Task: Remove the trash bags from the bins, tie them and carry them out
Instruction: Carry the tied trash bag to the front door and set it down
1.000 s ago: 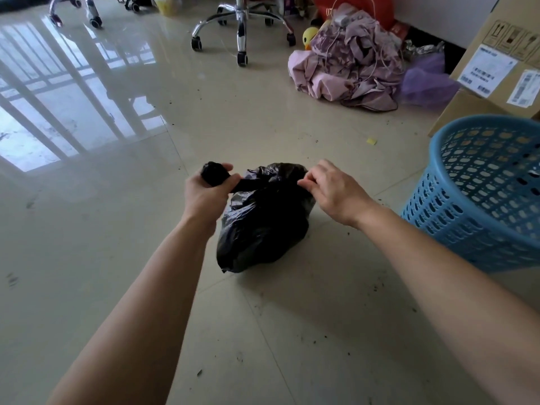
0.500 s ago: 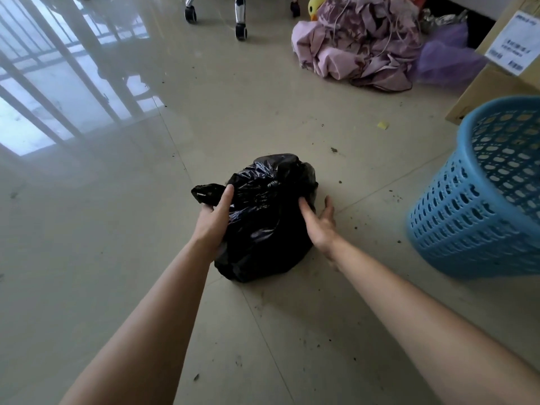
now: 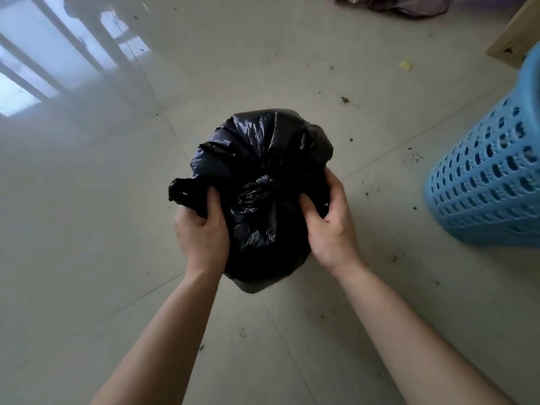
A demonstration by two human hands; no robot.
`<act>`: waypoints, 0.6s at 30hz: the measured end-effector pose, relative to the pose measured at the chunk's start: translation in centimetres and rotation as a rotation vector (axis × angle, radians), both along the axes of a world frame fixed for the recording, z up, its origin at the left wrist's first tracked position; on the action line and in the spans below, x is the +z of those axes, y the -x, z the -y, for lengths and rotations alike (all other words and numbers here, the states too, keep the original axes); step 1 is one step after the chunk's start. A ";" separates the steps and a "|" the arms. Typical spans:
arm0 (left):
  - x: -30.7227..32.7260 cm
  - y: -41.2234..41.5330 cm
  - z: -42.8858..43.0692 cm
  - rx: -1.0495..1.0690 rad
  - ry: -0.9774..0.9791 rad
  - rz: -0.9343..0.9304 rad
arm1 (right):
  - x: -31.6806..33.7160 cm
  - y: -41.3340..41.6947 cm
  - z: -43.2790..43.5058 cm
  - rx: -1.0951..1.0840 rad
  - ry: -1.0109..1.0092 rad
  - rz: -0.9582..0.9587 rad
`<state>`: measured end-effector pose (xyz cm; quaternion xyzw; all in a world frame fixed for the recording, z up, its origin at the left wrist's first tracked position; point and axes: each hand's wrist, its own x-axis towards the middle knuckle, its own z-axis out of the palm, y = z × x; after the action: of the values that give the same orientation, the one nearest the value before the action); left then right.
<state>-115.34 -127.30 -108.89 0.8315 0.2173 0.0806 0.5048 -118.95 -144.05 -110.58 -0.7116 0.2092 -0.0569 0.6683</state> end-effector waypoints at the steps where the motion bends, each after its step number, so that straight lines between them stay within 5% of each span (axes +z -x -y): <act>1: 0.5 0.3 0.2 0.002 -0.008 0.000 | 0.8 0.4 -0.1 -0.006 0.007 -0.001; 6: 6.8 1.9 0.5 0.012 -0.033 -0.010 | 7.9 2.5 -0.3 -0.032 0.022 -0.034; 11: 21.0 1.4 1.3 -0.005 0.010 0.034 | 22.3 2.1 1.3 -0.010 0.035 -0.024; 18: 54.0 -4.7 4.1 -0.149 0.028 0.244 | 53.5 -3.5 6.1 0.027 0.097 0.155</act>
<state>-110.60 -131.41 -54.85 0.8221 0.0930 0.1405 0.5438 -115.45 -150.14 -57.05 -0.7394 0.1441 -0.1129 0.6479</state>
